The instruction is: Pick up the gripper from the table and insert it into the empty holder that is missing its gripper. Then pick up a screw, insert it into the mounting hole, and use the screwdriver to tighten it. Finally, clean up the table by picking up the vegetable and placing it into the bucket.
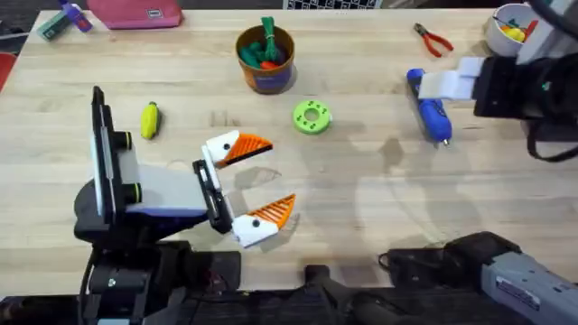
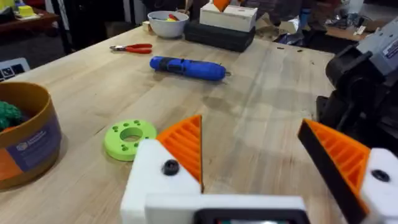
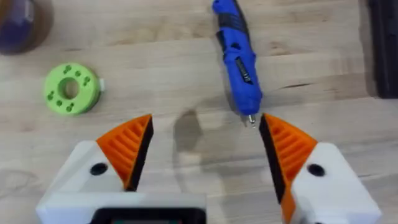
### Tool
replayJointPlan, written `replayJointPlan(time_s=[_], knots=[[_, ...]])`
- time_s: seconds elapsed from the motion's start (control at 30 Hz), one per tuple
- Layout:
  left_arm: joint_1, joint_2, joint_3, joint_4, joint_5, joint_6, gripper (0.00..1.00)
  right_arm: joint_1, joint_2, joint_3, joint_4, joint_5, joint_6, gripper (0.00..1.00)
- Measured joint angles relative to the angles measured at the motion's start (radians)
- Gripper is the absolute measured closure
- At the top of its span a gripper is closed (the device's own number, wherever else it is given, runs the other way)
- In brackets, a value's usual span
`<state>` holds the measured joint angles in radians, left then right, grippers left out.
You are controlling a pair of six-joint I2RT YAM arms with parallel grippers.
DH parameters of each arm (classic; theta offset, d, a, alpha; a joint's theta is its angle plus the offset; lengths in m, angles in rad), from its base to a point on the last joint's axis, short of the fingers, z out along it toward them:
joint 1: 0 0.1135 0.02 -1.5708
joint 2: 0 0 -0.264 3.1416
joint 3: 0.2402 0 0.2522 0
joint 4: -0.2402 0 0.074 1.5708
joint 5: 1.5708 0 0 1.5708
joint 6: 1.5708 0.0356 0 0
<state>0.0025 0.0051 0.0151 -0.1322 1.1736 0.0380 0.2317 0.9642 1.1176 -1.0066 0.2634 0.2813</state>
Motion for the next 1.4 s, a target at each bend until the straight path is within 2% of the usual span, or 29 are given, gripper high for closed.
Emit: replayJointPlan(time_s=[0.2, 1.1, 1.17, 1.3, 1.33, 1.4], knots=[[0.000, 0.000, 0.000, 0.000, 0.000, 0.000, 0.031, -0.065, 0.004, -0.002, 0.025, 0.002, 0.003, 0.008], [0.000, 0.000, 0.000, 0.000, 0.000, 0.000, 0.032, -0.067, 0.040, -0.002, 0.007, 0.002, 0.003, 0.007], [0.000, 0.000, 0.000, 0.000, 0.000, 0.001, 0.275, -0.067, 0.040, -0.002, 0.006, 0.002, 0.003, 0.009], [0.000, 0.000, 0.000, 0.000, 0.000, 0.003, 0.892, -0.067, 0.042, -0.002, 0.006, 0.002, 0.003, 0.008], [0.000, 0.000, 0.000, 0.000, 0.000, 0.007, 0.971, -0.067, 0.045, -0.002, 0.006, 0.002, 0.003, 0.007], [0.000, 0.000, 0.000, 0.000, 0.000, 0.007, 0.993, -0.067, 0.053, -0.002, 0.009, 0.001, 0.003, 0.008]])
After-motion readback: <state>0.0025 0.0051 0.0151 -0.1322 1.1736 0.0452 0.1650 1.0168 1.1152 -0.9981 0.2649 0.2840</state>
